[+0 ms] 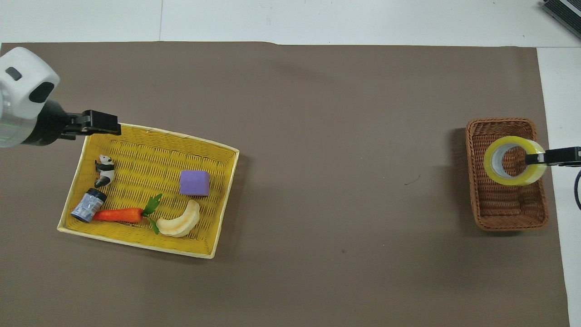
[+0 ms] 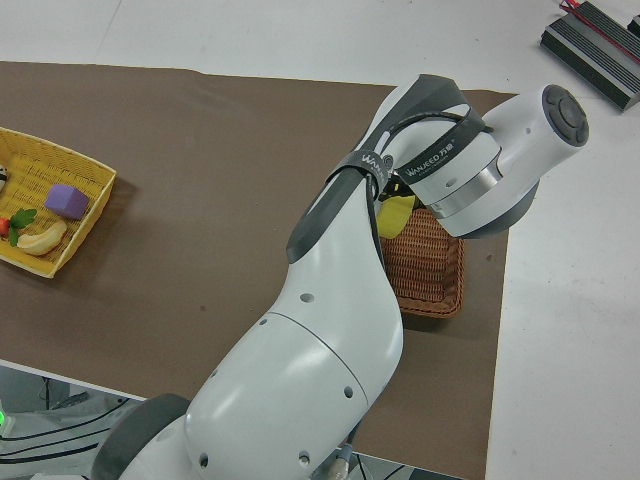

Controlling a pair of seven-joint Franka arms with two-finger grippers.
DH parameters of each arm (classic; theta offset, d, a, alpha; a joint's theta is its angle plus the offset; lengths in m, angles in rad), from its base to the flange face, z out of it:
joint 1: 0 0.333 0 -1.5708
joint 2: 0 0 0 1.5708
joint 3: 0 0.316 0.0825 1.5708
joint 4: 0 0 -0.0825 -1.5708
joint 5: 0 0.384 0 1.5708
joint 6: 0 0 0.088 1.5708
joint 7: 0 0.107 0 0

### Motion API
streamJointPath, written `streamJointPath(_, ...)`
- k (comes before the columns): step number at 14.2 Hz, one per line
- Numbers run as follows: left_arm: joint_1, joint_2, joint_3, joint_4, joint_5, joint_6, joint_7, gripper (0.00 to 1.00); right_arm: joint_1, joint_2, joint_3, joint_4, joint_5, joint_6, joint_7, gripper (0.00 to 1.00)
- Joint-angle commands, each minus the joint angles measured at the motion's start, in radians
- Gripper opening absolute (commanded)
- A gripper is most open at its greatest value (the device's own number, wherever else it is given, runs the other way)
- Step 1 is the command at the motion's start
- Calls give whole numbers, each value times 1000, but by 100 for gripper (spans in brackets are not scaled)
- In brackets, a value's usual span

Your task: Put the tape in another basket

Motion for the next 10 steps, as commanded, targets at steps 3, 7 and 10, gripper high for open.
streamJointPath(3,34,16,-14,203,160,-299,91,100,-77,66,14,-6,9,50,-146,0)
streamJointPath(7,42,-8,-13,195,140,-343,88,100,-112,112,14,-6,33,61,-212,0)
streamJointPath(10,43,-17,-11,189,123,-346,83,100,-105,112,16,-13,125,61,-204,0)
